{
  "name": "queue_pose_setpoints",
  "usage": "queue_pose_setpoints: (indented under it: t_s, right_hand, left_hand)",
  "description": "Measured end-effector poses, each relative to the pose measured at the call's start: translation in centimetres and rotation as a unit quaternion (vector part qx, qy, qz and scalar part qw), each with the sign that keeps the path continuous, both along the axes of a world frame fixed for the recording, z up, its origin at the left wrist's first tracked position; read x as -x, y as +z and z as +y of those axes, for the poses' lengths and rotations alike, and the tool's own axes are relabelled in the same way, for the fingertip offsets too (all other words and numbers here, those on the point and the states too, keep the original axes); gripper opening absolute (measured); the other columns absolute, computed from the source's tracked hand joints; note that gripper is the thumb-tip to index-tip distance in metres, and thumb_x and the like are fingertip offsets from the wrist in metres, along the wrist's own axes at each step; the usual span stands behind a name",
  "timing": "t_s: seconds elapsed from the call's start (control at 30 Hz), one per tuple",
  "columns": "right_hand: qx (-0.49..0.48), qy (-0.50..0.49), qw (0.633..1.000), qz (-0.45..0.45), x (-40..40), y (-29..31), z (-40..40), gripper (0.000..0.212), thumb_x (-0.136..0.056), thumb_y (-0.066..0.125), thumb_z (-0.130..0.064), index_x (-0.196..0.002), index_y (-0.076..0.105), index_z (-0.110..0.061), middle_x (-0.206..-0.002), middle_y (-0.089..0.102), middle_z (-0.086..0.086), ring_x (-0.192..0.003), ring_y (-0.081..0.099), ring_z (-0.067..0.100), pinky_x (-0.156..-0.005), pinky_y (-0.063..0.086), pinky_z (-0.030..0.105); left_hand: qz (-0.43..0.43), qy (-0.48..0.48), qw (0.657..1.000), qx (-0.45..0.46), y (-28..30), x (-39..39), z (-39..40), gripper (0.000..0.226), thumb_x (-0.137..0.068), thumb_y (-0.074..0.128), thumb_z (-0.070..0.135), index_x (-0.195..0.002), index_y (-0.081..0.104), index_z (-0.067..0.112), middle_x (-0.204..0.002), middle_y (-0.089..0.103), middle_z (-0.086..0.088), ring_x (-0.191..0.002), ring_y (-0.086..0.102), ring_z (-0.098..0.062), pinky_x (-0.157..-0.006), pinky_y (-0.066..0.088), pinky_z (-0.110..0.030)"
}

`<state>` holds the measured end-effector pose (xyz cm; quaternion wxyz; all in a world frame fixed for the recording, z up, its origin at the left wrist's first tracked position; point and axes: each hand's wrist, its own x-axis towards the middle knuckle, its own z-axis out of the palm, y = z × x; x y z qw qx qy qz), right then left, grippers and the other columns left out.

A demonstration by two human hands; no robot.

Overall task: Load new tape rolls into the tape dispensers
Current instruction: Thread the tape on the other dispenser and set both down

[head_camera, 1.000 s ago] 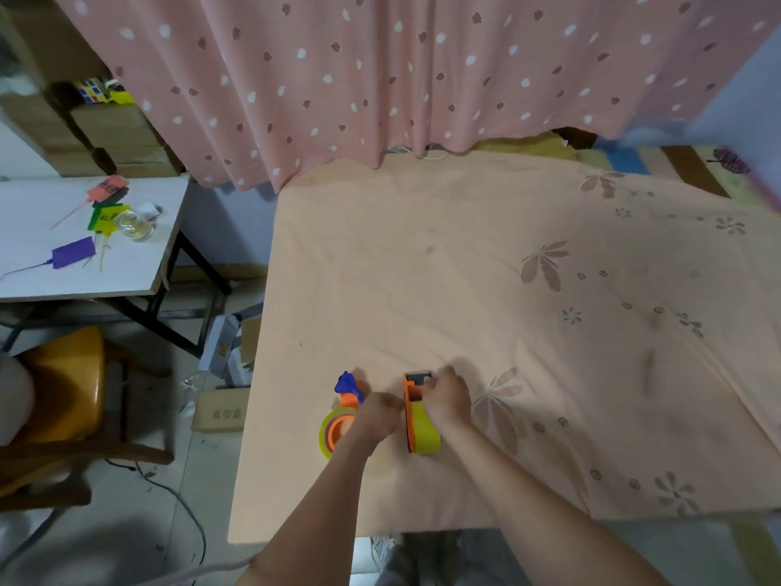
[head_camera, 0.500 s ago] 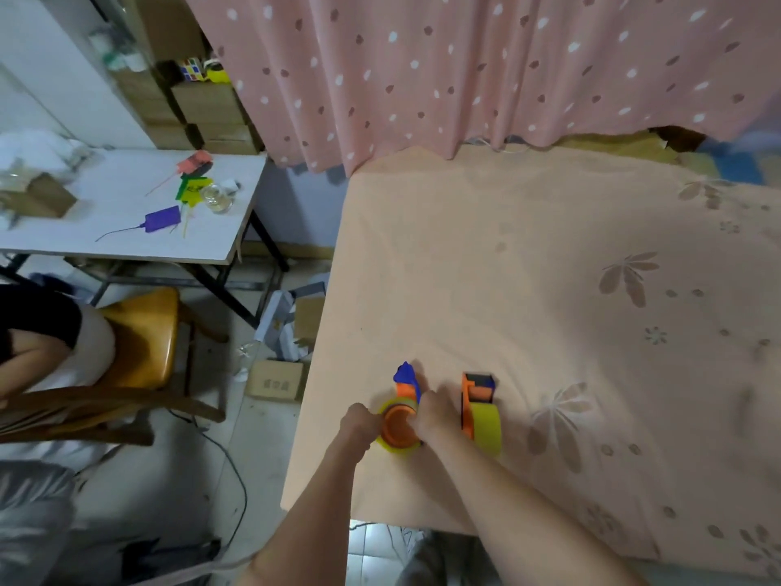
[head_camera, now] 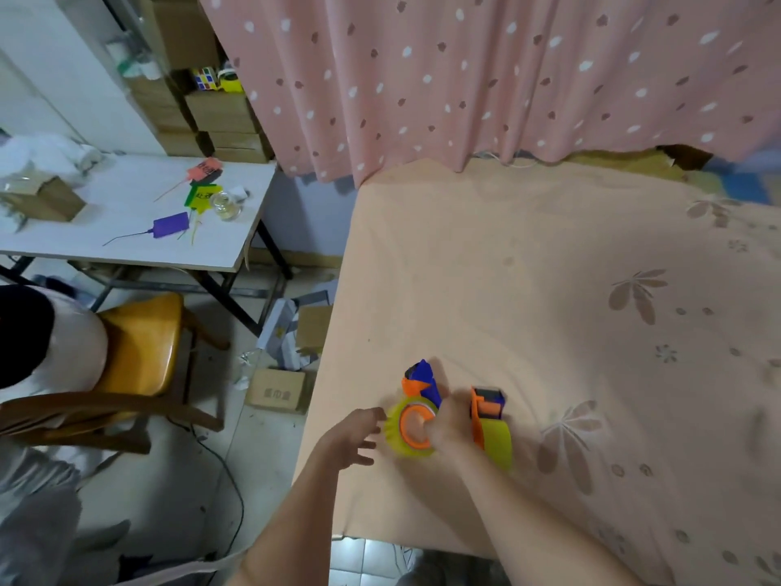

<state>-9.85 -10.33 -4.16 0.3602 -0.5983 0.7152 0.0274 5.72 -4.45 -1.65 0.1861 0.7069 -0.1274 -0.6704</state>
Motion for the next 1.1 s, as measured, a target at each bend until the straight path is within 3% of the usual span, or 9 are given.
queue_pose_setpoints:
  t_s: [0.1, 0.17, 0.23, 0.43, 0.57, 0.7, 0.83, 0.97, 1.1]
  right_hand:
    - [-0.033, -0.034, 0.995, -0.09, 0.3, 2.3, -1.6, 0.03, -0.082, 0.064, -0.016, -0.109, 0.064, -0.005, -0.104, 0.067, 0.012, -0.093, 0.065, 0.028, -0.069, 0.052, 0.032]
    - [-0.052, -0.05, 0.982, -0.174, 0.9, 4.4, -2.8, 0.026, -0.079, 0.063, -0.015, -0.104, 0.068, -0.008, -0.098, 0.07, 0.009, -0.087, 0.066, 0.026, -0.063, 0.051, 0.026]
    - [-0.046, -0.054, 0.969, -0.238, 1.8, 6.5, -4.1, 0.024, -0.077, 0.064, -0.012, -0.099, 0.072, -0.011, -0.096, 0.074, 0.011, -0.089, 0.07, 0.027, -0.069, 0.054, 0.028]
    - [-0.035, -0.011, 0.95, -0.312, 5.0, 11.3, -7.9, 0.028, -0.081, 0.056, 0.003, -0.103, 0.071, -0.001, -0.108, 0.072, 0.024, -0.097, 0.071, 0.034, -0.09, 0.057, 0.051]
    - [-0.03, -0.003, 0.943, -0.332, 6.9, 13.6, -8.5, 0.03, -0.088, 0.049, 0.006, -0.111, 0.068, 0.004, -0.114, 0.069, 0.029, -0.104, 0.069, 0.036, -0.095, 0.054, 0.054]
    - [-0.028, 0.008, 0.94, -0.34, 8.8, 15.6, -8.8, 0.027, -0.092, 0.052, -0.001, -0.113, 0.068, 0.003, -0.114, 0.07, 0.027, -0.103, 0.069, 0.036, -0.093, 0.055, 0.05]
    - [-0.009, 0.051, 0.958, -0.282, 10.3, 18.0, -9.9, 0.026, -0.092, 0.054, -0.013, -0.112, 0.065, -0.002, -0.11, 0.072, 0.016, -0.105, 0.068, 0.032, -0.092, 0.056, 0.044]
    - [0.108, 0.0, 0.962, -0.251, 11.9, 20.2, -11.6, 0.03, -0.092, 0.06, -0.02, -0.12, 0.062, -0.013, -0.112, 0.064, 0.003, -0.111, 0.061, 0.023, -0.094, 0.049, 0.032]
    - [0.173, 0.054, 0.939, -0.292, 12.6, 21.2, -11.7, 0.012, -0.09, 0.063, -0.02, -0.098, 0.072, -0.021, -0.091, 0.066, -0.002, -0.079, 0.067, 0.017, -0.073, 0.054, 0.029]
  left_hand:
    - [0.078, -0.043, 0.995, 0.052, 0.9, -0.8, -0.7, 0.055, -0.092, 0.06, 0.05, -0.141, 0.048, 0.027, -0.144, 0.05, 0.0, -0.135, 0.043, -0.032, -0.109, 0.04, -0.051]
    - [0.116, -0.044, 0.989, 0.085, 1.7, -0.8, -1.5, 0.08, -0.08, 0.07, 0.059, -0.149, 0.039, 0.032, -0.146, 0.052, 0.001, -0.136, 0.045, -0.031, -0.108, 0.044, -0.05]
    - [0.143, -0.045, 0.982, 0.114, 2.9, -0.3, -2.7, 0.092, -0.074, 0.075, 0.061, -0.152, 0.034, 0.035, -0.145, 0.055, 0.001, -0.136, 0.047, -0.03, -0.107, 0.047, -0.05]
    - [0.199, -0.047, 0.953, 0.223, 7.4, 3.1, -6.6, 0.083, -0.074, 0.08, 0.051, -0.146, 0.042, 0.032, -0.136, 0.065, -0.006, -0.123, 0.063, -0.031, -0.102, 0.05, -0.057]
    - [0.223, -0.036, 0.94, 0.257, 10.6, 6.1, -8.4, 0.081, -0.073, 0.083, 0.04, -0.143, 0.046, 0.023, -0.141, 0.058, -0.018, -0.122, 0.062, -0.039, -0.098, 0.051, -0.061]
    - [0.204, -0.037, 0.94, 0.27, 12.6, 8.5, -9.6, 0.084, -0.072, 0.084, 0.036, -0.143, 0.042, 0.018, -0.143, 0.054, -0.022, -0.122, 0.061, -0.043, -0.092, 0.055, -0.058]
    - [0.185, -0.016, 0.944, 0.274, 13.7, 10.2, -10.2, 0.081, -0.072, 0.084, 0.034, -0.139, 0.042, 0.019, -0.139, 0.056, -0.021, -0.115, 0.066, -0.042, -0.089, 0.057, -0.057]
    - [0.159, 0.025, 0.946, 0.281, 14.1, 11.0, -10.5, 0.083, -0.07, 0.086, 0.034, -0.139, 0.041, 0.021, -0.134, 0.057, -0.016, -0.109, 0.068, -0.039, -0.085, 0.06, -0.055]
    - [0.104, 0.011, 0.949, 0.297, 14.5, 11.4, -11.0, 0.083, -0.073, 0.084, 0.029, -0.141, 0.036, 0.026, -0.125, 0.062, -0.012, -0.109, 0.067, -0.035, -0.086, 0.061, -0.05]
